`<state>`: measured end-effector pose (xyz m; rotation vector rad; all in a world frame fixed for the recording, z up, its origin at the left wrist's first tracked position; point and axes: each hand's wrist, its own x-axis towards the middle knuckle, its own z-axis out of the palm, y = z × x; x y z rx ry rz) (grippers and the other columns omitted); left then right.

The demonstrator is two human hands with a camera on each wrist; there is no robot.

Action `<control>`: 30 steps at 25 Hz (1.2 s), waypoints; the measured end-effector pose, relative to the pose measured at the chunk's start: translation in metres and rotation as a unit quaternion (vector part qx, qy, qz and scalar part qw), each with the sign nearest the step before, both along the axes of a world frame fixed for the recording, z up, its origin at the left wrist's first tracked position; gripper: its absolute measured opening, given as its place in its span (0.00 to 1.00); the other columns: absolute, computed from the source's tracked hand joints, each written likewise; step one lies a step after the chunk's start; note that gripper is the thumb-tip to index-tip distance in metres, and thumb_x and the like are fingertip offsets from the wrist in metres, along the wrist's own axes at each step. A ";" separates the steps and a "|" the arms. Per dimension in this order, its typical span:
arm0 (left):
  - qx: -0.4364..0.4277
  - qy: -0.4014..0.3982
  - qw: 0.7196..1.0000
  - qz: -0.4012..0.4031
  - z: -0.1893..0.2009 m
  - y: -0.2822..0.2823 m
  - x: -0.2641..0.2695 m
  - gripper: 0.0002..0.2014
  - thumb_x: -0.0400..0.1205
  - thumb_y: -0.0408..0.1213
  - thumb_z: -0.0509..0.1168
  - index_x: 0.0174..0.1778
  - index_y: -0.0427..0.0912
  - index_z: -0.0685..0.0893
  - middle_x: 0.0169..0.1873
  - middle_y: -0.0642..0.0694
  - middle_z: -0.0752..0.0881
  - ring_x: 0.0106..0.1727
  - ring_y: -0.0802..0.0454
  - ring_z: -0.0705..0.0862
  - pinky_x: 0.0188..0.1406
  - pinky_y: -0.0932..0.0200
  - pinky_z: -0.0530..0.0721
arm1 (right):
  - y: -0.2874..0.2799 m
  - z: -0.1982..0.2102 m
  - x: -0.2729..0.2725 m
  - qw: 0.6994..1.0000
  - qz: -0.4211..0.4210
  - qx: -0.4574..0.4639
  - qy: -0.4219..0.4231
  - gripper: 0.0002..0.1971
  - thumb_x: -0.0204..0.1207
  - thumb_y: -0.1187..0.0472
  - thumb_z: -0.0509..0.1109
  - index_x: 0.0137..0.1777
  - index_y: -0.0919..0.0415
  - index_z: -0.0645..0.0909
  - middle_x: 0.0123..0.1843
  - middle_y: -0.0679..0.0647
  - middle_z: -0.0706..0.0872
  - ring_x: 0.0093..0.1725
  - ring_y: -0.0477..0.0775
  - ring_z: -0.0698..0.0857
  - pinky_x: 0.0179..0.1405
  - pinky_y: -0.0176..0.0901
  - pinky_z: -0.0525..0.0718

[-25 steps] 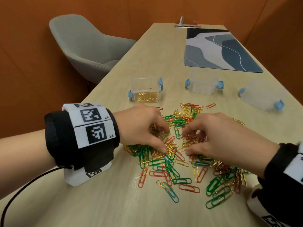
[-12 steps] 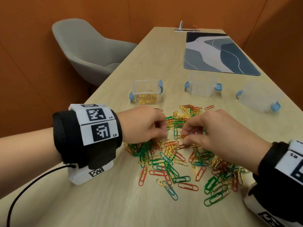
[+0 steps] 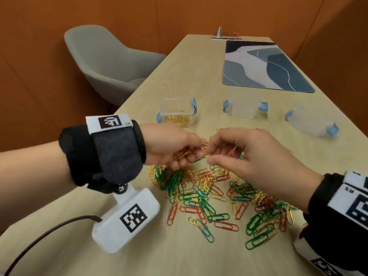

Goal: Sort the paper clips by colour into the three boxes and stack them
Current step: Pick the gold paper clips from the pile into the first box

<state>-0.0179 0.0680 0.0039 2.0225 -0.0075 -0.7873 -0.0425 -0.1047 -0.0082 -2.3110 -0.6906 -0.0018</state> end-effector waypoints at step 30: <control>0.273 -0.308 0.891 -0.192 -0.007 -0.009 -0.012 0.15 0.70 0.51 0.74 0.51 0.52 0.90 0.21 0.57 0.69 0.26 0.65 0.72 0.24 0.78 0.68 | 0.005 0.000 0.002 0.967 0.044 -0.243 0.061 0.13 0.71 0.49 0.74 0.56 0.44 0.86 0.46 0.40 0.82 0.47 0.42 0.78 0.48 0.35 0.76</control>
